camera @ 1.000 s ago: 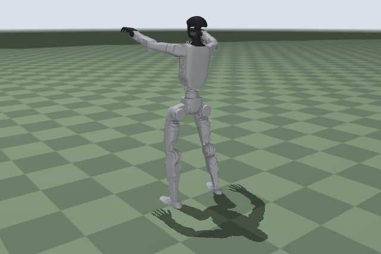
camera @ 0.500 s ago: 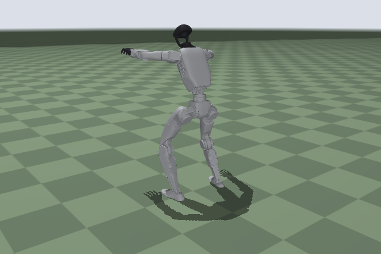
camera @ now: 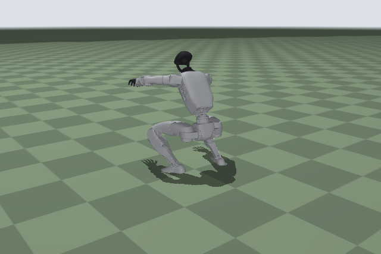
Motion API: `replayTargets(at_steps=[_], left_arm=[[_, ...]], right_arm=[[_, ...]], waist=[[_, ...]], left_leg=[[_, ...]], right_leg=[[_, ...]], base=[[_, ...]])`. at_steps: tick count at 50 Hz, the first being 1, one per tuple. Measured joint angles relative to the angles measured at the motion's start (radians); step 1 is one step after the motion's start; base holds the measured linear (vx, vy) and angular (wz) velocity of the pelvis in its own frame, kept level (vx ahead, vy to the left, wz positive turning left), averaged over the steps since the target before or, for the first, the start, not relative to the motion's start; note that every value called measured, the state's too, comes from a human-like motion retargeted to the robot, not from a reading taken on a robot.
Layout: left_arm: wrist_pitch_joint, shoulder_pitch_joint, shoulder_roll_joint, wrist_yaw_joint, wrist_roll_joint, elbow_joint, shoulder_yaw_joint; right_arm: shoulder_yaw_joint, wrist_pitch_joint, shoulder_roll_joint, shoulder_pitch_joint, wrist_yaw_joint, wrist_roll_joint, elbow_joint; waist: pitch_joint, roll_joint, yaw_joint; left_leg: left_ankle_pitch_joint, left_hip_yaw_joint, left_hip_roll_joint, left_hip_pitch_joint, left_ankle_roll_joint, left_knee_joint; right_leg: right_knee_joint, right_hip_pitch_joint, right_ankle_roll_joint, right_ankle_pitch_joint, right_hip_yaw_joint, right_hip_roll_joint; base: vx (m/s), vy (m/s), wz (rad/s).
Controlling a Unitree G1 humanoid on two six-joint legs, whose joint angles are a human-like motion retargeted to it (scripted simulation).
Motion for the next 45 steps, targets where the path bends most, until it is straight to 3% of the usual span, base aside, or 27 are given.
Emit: replayTargets(at_steps=[6, 15, 24, 37, 45], left_arm=[[0.007, 0.129, -0.06, 0.032, -0.057, 0.003, 0.0], [0.012, 0.293, -0.19, 0.068, -0.064, 0.065, 0.0], [0.016, 0.372, -0.231, 0.117, -0.047, 0.087, 0.0], [0.041, 0.402, -0.267, 0.168, -0.04, 0.163, 0.0], [0.034, 0.398, -0.243, 0.157, -0.08, 0.184, 0.0]], right_arm=[[0.028, 0.0, 0.043, 0.118, -0.015, -0.009, -0.023], [0.03, 0.021, 0.138, 0.298, -0.027, -0.019, 0.006], [0.033, 0.029, 0.15, 0.379, -0.055, -0.049, 0.006], [0.034, 0.053, 0.174, 0.389, -0.066, -0.058, 0.066], [0.035, 0.051, 0.171, 0.351, -0.064, -0.052, 0.066]], waist=[[0.0, 0.035, 0.009], [0.0, 0.037, 0.027], [0.0, 0.037, -0.008], [0.0, 0.038, -0.034], [0.0, 0.002, -0.068]], left_leg=[[-0.061, -0.094, -0.012, 0.0, 0.033, 0.194], [-0.063, -0.223, -0.076, 0.0, -0.021, 0.339], [-0.063, -0.152, -0.073, 0.0, 0.0, 0.314], [-0.063, -0.128, -0.074, 0.0, -0.023, 0.315], [-0.063, -0.081, -0.073, 0.0, 0.015, 0.338]], right_leg=[[0.18, 0.0, 0.039, 0.0, 0.057, 0.041], [0.342, 0.0, 0.109, 0.0, 0.124, 0.095], [0.32, 0.0, 0.144, 0.0, 0.173, 0.104], [0.322, 0.0, 0.174, 0.0, 0.204, 0.113], [0.359, 0.0, 0.21, 0.0, 0.291, 0.136]], base=[[-0.06, 0.01, -0.08], [-0.06, -0.04, 0.02], [-0.06, 0.01, 0.07], [0.0, 0.0, 0.0], [0.0, 0.0, 0.0]])
